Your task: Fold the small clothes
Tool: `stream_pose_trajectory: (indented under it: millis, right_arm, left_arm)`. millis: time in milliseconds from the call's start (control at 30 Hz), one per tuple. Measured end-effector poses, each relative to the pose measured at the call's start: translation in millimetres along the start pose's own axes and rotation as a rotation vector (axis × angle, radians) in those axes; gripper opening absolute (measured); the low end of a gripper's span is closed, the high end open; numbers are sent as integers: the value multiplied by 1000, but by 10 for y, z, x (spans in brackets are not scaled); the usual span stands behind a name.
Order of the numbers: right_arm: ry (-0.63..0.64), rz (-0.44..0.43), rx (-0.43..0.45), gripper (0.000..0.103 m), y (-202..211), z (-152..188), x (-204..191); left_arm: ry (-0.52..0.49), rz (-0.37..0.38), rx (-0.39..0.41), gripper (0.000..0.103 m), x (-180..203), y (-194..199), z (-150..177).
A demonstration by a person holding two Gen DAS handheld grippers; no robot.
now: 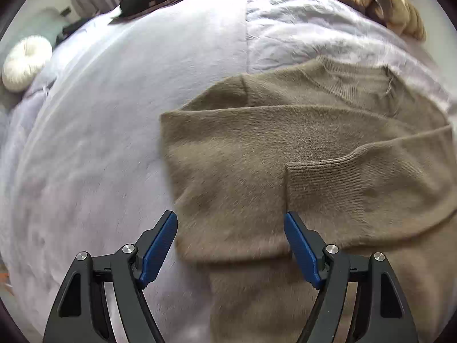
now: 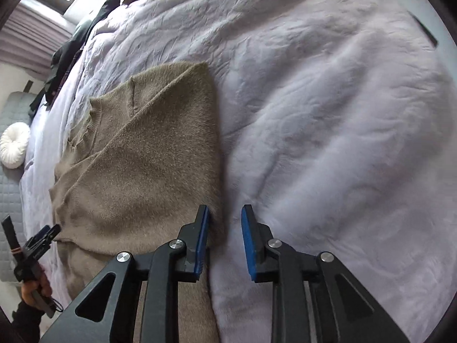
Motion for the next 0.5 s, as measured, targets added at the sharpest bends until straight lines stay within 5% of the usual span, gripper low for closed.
stream_pose_trajectory:
  millis: [233, 500]
  right_arm:
    - [86, -77, 14, 25, 135, 128, -328]
    - [165, 5, -43, 21, -244, 335, -461]
  left_arm:
    - [-37, 79, 14, 78, 209, 112, -39]
    - [-143, 6, -14, 78, 462, -158, 86]
Point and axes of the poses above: each gripper's, at about its wrist camera, not at the fingertips, and y roughly against the way its jaws point, x to its right, z to its underside, the point moved 4 cm from there along -y, roughly the way its jaws point
